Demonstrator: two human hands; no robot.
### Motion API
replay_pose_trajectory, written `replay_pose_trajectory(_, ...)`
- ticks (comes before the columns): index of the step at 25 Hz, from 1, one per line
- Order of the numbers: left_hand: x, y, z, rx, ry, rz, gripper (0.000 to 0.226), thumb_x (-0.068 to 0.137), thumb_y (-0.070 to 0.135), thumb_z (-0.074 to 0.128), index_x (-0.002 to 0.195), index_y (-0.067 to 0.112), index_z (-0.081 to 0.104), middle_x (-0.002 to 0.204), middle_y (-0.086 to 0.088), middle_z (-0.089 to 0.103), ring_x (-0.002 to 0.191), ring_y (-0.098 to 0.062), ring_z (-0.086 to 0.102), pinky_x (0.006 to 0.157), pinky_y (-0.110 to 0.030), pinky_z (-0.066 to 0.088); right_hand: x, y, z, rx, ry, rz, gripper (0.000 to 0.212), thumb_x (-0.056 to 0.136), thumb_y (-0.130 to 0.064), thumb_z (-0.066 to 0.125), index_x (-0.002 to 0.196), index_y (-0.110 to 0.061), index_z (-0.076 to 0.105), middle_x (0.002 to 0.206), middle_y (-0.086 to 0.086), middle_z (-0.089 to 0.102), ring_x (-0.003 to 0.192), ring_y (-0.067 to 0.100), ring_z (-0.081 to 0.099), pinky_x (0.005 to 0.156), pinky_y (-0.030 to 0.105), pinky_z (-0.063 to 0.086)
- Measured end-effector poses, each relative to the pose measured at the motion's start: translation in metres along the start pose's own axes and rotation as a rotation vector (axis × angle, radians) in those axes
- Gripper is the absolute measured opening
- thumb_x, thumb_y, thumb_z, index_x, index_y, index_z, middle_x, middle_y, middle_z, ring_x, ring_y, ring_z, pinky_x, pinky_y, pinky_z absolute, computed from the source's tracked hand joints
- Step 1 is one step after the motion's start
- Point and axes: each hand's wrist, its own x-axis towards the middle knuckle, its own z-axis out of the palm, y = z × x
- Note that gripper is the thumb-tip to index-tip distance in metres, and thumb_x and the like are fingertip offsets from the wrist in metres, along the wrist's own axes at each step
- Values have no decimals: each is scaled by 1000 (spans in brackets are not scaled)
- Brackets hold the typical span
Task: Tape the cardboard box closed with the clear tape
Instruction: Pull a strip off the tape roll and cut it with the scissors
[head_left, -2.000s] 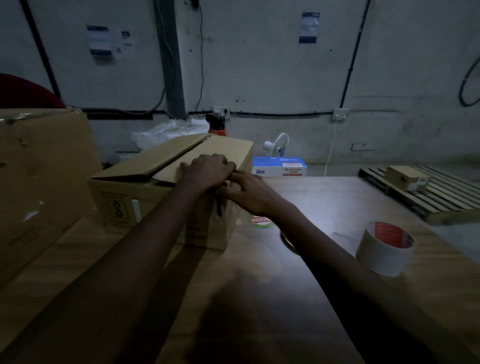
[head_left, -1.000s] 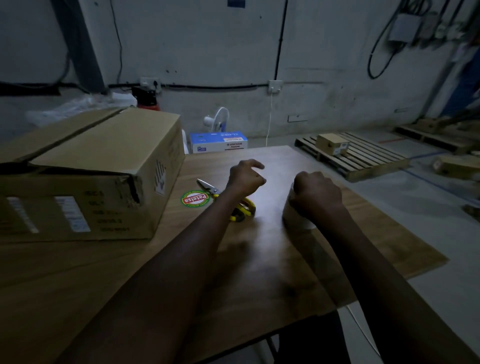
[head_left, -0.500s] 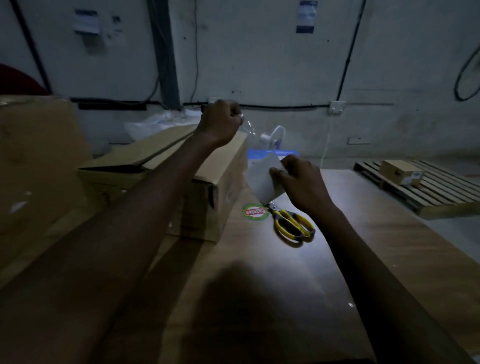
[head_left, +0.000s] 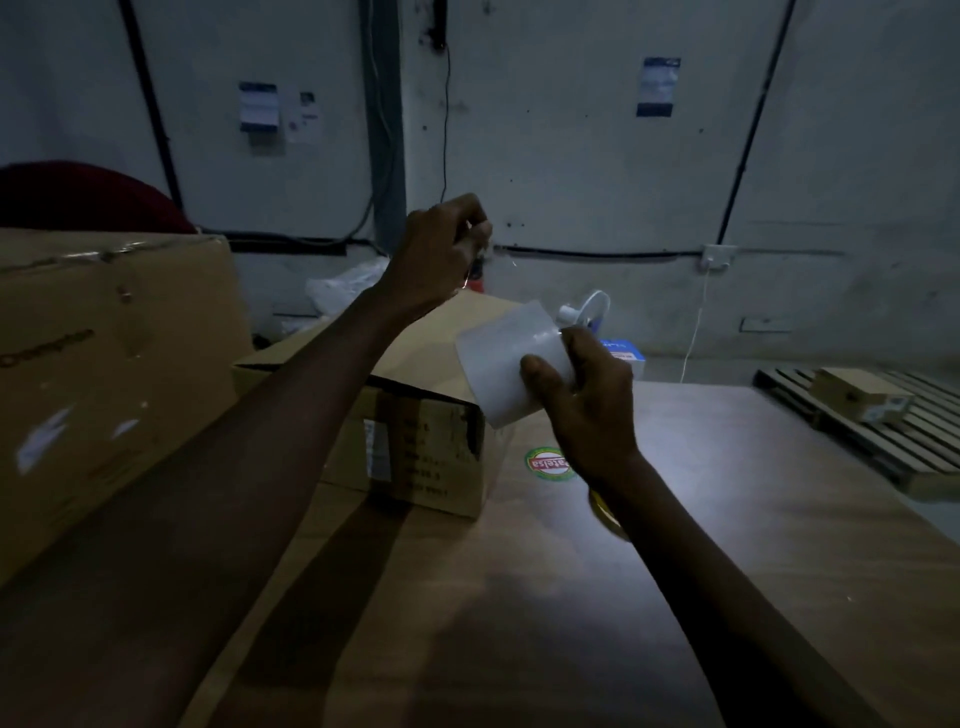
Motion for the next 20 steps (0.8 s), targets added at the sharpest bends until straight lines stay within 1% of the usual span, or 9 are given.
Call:
replay_pose_trajectory(2,2,1,-1,-24,40,15,13,95,8,57,85,2,63,65,1,61,54,6,55,53,-6,40,-1,-1,8,-126,92,-109,31,89,-24,55,87,6,62,72,-2,54,67,-20,49,57,-4,33)
replay_pose_trajectory(4,4,0,-5,3,56,80,15,95,10,58,86,0,65,71,-10,68,55,1,56,55,-7,42,-3,2,15,-188,179,-133,42,95,-28,50,83,10,62,61,6,54,60,-15,42,56,-5,30)
replay_pose_trajectory(8,-3,4,-11,106,-52,235,11,94,8,59,91,-1,65,70,-2,60,50,10,50,56,1,39,-4,3,24,-214,276,-24,29,93,-26,50,72,-7,58,61,-3,49,55,-14,50,48,0,31)
replay_pose_trajectory(10,-3,0,-16,143,-69,235,9,92,4,60,95,-1,67,77,-6,65,61,7,54,66,-2,44,-9,7,27,-279,241,97,29,95,-33,48,71,-18,54,61,-4,50,48,-2,48,45,6,31)
replay_pose_trajectory(13,-5,-12,-29,153,-45,222,10,89,1,62,97,-1,68,87,-16,72,75,-14,65,77,-27,54,-26,17,27,-281,120,288,29,97,-36,49,74,-20,57,65,-2,59,56,7,56,50,23,46)
replay_pose_trajectory(14,-6,-14,-32,175,-44,244,10,89,4,63,97,-1,68,87,-17,72,74,-15,65,75,-28,54,-32,18,27,-222,95,306,25,96,-35,52,77,-21,58,67,-6,59,59,2,59,51,24,49)
replay_pose_trajectory(16,-6,-10,-35,204,-43,257,13,90,5,63,100,0,68,90,-17,72,76,-13,63,74,-23,49,-46,16,29,-125,46,240,22,93,-36,57,87,-15,59,74,-13,58,64,-8,59,49,13,48)
replay_pose_trajectory(18,-3,-4,-41,212,-41,248,15,90,3,62,104,-1,67,93,-19,71,79,-15,64,75,-21,47,-57,18,36,-111,22,149,41,91,-45,52,96,-5,60,82,-7,59,67,-13,57,47,10,48)
replay_pose_trajectory(20,0,-1,-48,228,-63,302,14,90,2,62,103,-3,67,90,-20,71,76,-19,65,74,-26,48,-59,20,40,-107,51,163,41,90,-48,47,93,-9,58,80,-2,60,65,-12,57,45,9,45)
